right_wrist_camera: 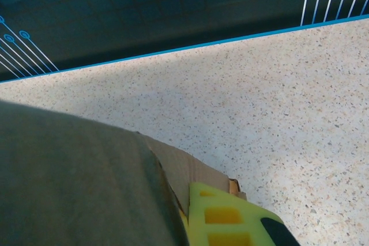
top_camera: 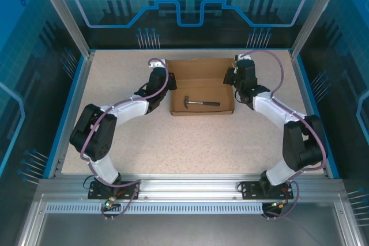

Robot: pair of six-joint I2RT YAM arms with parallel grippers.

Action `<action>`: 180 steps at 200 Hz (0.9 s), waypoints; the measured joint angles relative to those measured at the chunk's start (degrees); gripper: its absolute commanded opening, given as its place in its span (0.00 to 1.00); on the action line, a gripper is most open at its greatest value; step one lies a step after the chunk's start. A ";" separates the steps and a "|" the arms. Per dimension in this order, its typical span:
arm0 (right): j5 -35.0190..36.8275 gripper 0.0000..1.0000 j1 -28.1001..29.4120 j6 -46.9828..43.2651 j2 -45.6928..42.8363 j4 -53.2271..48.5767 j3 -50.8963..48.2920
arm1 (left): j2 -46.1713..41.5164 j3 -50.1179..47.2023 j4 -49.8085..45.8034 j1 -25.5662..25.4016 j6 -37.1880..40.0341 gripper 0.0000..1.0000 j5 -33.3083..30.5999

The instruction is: Fold the paper box

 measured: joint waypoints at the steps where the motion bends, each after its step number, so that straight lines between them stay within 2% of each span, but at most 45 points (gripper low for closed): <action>1: 0.00 0.00 0.00 0.02 0.00 0.09 -0.04 | 0.00 -0.02 0.07 -0.04 0.00 0.00 -0.04; 69: -1.18 0.01 0.00 -0.85 -0.07 9.09 -5.79 | -0.79 -7.26 10.25 -2.29 0.70 0.00 -5.29; 180: -2.93 0.00 -0.02 -2.60 -4.20 17.49 -16.06 | -2.12 -15.96 21.77 -4.63 1.81 0.00 -8.15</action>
